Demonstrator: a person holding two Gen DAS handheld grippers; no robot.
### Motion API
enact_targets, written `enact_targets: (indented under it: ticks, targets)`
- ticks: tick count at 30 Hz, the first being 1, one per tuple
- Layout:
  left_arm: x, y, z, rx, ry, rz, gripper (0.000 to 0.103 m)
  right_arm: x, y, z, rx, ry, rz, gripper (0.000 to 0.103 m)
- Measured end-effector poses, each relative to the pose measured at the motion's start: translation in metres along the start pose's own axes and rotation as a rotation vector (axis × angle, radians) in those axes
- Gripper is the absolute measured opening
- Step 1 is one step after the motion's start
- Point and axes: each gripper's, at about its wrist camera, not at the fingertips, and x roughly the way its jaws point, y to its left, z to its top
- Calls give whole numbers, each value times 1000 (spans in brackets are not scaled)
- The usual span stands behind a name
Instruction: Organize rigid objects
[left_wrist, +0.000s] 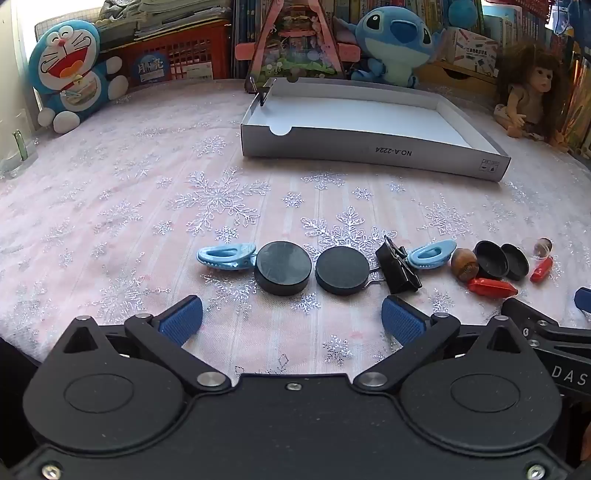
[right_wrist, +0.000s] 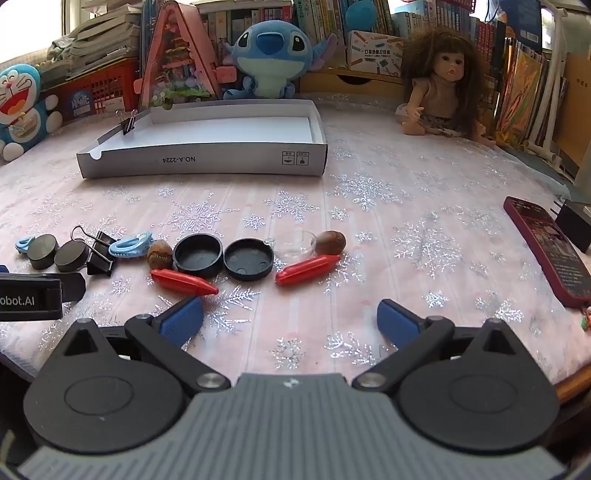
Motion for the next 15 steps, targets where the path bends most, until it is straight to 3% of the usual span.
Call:
enact_targets:
  ticks: [15]
  targets:
    - [0, 0, 0, 2, -5, 3, 103, -2, 7, -2, -7, -8, 5, 103]
